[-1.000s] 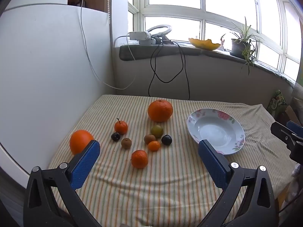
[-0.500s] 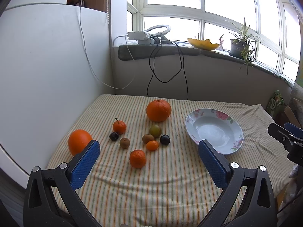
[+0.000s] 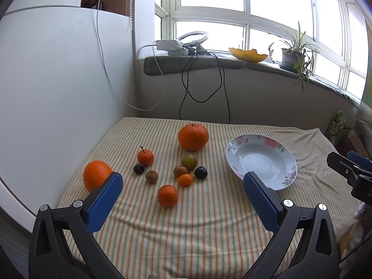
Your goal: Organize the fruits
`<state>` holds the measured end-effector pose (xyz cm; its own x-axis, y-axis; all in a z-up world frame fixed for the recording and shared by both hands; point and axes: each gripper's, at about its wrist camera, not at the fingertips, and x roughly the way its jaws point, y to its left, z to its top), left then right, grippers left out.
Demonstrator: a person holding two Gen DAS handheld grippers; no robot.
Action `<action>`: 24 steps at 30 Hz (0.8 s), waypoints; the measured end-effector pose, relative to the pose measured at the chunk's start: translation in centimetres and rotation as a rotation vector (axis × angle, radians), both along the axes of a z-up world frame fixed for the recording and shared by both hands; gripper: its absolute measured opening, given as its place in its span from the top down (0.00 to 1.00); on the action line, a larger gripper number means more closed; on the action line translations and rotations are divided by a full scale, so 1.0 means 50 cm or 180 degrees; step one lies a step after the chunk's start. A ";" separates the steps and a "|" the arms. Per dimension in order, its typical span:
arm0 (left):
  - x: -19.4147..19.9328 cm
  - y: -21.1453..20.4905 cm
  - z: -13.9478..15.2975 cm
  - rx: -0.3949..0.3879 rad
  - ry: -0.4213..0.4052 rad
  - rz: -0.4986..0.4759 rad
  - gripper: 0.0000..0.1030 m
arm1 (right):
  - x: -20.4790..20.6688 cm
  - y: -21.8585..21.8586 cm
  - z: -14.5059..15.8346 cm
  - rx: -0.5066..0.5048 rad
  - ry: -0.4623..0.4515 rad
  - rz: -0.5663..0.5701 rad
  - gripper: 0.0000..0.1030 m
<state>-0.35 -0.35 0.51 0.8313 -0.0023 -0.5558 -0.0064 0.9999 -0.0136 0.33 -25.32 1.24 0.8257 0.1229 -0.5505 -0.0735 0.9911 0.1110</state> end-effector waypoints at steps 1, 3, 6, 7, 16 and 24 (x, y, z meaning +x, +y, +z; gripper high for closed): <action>0.000 0.000 0.000 0.0003 0.0000 -0.0001 0.00 | 0.000 0.000 0.000 0.0005 0.0003 0.0001 0.00; 0.001 0.000 0.000 0.0006 0.0002 0.0000 0.00 | 0.000 0.000 0.001 0.0004 0.0001 0.0002 0.00; 0.001 -0.001 0.001 0.0004 0.0002 -0.0004 0.00 | 0.001 0.000 0.001 0.0003 0.0000 0.0002 0.00; 0.002 -0.002 0.000 0.0004 0.0005 -0.0006 0.00 | 0.001 0.001 0.001 0.0005 0.0001 0.0003 0.00; 0.001 -0.003 0.000 0.0000 0.0006 -0.0009 0.00 | 0.002 0.003 0.005 -0.0002 0.0017 0.0014 0.00; 0.000 -0.004 0.000 0.0002 0.0004 -0.0007 0.00 | 0.002 0.004 0.004 0.0004 0.0019 0.0012 0.00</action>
<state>-0.34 -0.54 0.50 0.8306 -0.0038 -0.5568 -0.0041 0.9999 -0.0130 0.43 -25.13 1.43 0.8219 0.1266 -0.5554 -0.0766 0.9907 0.1126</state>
